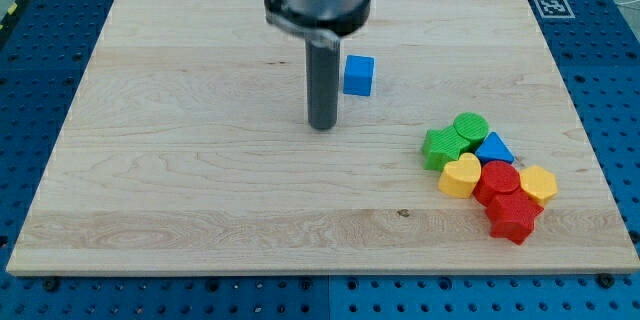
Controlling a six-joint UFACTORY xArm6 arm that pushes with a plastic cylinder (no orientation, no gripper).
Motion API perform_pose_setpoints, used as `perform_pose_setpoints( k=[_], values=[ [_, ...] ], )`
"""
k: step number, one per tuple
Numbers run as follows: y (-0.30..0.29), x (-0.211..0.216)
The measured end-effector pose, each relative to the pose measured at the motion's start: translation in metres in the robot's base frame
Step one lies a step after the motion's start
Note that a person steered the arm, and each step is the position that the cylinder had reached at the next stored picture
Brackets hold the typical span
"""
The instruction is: Slide the group of blocks up and slightly left
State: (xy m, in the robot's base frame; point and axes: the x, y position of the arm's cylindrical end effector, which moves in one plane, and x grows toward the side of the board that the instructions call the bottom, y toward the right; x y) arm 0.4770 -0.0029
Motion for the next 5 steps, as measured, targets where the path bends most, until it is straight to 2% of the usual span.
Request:
perform_pose_setpoints(
  k=[1, 3, 5],
  values=[
    [0.023, 0.058],
    [0.122, 0.14],
    [0.198, 0.127]
  ],
)
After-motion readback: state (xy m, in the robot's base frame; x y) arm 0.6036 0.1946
